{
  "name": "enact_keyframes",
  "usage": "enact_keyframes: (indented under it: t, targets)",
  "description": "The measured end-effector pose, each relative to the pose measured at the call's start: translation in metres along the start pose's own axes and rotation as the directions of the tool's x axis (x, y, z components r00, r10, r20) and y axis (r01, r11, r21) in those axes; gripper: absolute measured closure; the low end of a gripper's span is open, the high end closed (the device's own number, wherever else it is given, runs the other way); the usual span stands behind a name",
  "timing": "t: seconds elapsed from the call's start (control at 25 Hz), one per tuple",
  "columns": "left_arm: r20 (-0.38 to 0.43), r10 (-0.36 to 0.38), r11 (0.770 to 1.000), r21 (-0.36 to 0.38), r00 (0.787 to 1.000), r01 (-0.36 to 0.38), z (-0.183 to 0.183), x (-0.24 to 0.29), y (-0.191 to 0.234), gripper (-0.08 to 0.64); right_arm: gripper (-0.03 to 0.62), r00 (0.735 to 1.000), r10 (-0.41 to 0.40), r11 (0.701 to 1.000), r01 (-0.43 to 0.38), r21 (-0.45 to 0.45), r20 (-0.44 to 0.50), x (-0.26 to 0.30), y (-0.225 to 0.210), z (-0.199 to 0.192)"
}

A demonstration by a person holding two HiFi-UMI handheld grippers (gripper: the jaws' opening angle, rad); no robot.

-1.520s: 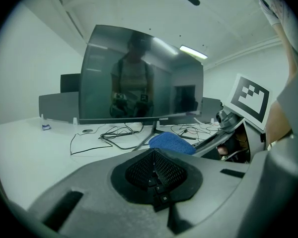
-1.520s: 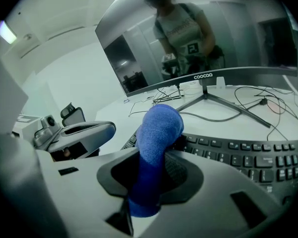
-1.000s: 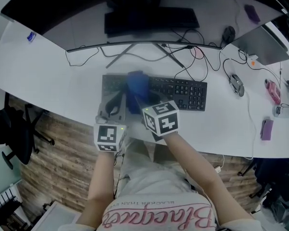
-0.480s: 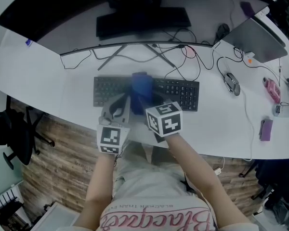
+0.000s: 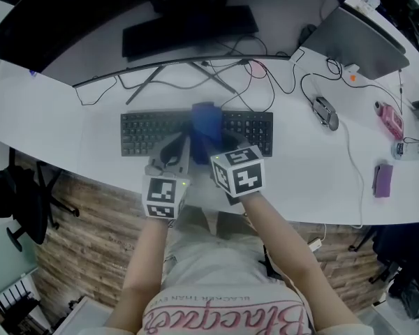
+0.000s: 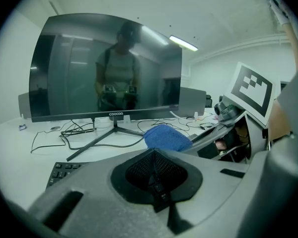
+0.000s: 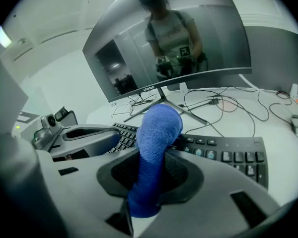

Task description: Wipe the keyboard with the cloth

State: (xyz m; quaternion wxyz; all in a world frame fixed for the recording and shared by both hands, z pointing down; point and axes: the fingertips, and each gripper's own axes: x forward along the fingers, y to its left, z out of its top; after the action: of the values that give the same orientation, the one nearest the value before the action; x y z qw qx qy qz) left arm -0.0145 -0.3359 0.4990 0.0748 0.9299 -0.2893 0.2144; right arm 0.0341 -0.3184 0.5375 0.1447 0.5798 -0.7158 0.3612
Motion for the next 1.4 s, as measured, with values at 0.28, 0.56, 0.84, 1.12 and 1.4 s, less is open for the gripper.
enact_keyframes:
  t: [0.28,0.56,0.84,1.12,1.4]
  targets:
    - [-0.028,-0.022,1.0,-0.005,0.999,0.022,0.005,0.021,-0.029,0.554,0.495,0.999,-0.035,0.999,0.035,0.021,0.007,-0.025,-0.035,-0.005]
    - [-0.081,-0.04,0.999,-0.013,0.996,0.039,0.001,0.041,-0.057,0.554,0.495,0.998,-0.062,0.997,0.061,0.038,0.015,-0.046,-0.062,-0.01]
    - [-0.105,-0.051,0.999,-0.004,0.993,0.051,0.003,0.058,-0.082,0.554,0.495,0.996,-0.08,0.995,0.079,0.058,0.024,-0.066,-0.09,-0.014]
    - [-0.106,-0.069,0.998,0.004,0.992,0.07,0.008,0.071,-0.107,0.554,0.495,0.993,-0.11,0.991,0.107,0.078,0.031,-0.088,-0.12,-0.018]
    - [-0.071,-0.082,0.996,0.021,0.994,0.084,0.017,0.08,-0.13,0.554,0.495,0.985,-0.168,0.981,0.163,0.107,0.038,-0.113,-0.153,-0.025]
